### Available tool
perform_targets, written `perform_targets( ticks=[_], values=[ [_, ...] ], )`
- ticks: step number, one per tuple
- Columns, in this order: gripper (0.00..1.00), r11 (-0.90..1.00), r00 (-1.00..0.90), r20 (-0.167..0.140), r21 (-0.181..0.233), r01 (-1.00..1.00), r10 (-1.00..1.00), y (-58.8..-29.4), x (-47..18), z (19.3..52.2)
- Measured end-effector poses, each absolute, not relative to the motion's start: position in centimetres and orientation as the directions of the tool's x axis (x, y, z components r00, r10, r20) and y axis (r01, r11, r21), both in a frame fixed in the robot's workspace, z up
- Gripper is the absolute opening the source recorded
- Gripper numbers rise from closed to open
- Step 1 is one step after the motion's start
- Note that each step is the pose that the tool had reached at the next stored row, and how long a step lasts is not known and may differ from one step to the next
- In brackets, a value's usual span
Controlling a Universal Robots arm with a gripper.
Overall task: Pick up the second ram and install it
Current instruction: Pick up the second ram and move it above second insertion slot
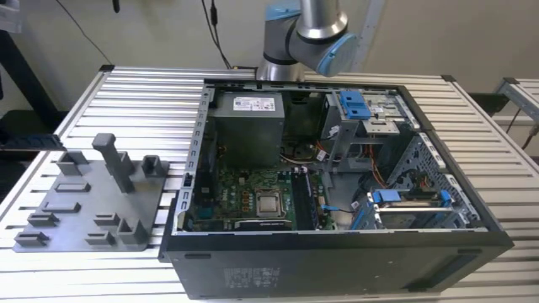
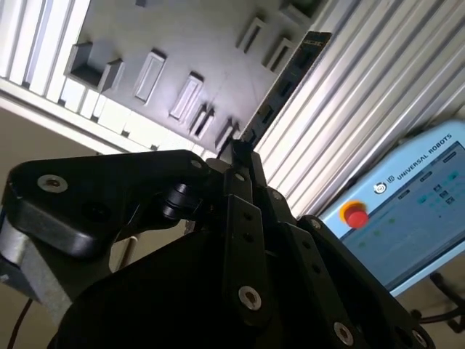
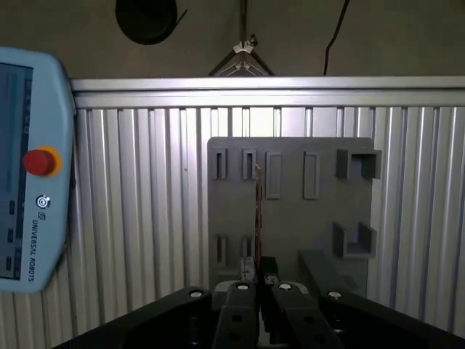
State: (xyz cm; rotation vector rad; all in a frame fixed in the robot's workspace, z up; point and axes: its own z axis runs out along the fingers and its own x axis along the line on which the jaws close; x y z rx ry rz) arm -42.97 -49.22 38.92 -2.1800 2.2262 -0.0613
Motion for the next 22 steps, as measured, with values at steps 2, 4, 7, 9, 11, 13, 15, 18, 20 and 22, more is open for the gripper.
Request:
perform_targets(
  ticks=[2,4,7,9,11,13,15,18,20,22],
  values=[
    [0.14,0.021,-0.021,0.009,-0.046,-0.999,-1.0,-49.2,-43.0,39.3],
    [0.14,0.021,-0.021,0.009,-0.046,-0.999,-1.0,-49.2,-43.0,39.6],
    [0.14,0.021,-0.021,0.009,-0.046,-0.999,-1.0,-49.2,-43.0,40.2],
    [0.14,0.021,-0.021,0.009,-0.046,-0.999,-1.0,-49.2,-43.0,40.6],
    [0.14,0.021,-0.021,0.009,-0.046,-0.999,-1.0,-49.2,-43.0,40.8],
    [0.14,0.021,-0.021,0.009,-0.046,-0.999,-1.0,-49.2,-43.0,41.0],
    [0.14,0.021,-0.021,0.01,-0.046,-0.999,-1.0,-49.2,-43.0,41.1],
    [0.14,0.021,-0.021,0.009,-0.046,-0.999,-1.0,-49.2,-43.0,41.1],
    [0.14,0.021,-0.021,0.01,-0.046,-0.999,-1.0,-49.2,-43.0,41.2],
    [0.14,0.021,-0.021,0.01,-0.046,-0.999,-1.0,-49.2,-43.0,41.4]
  ],
)
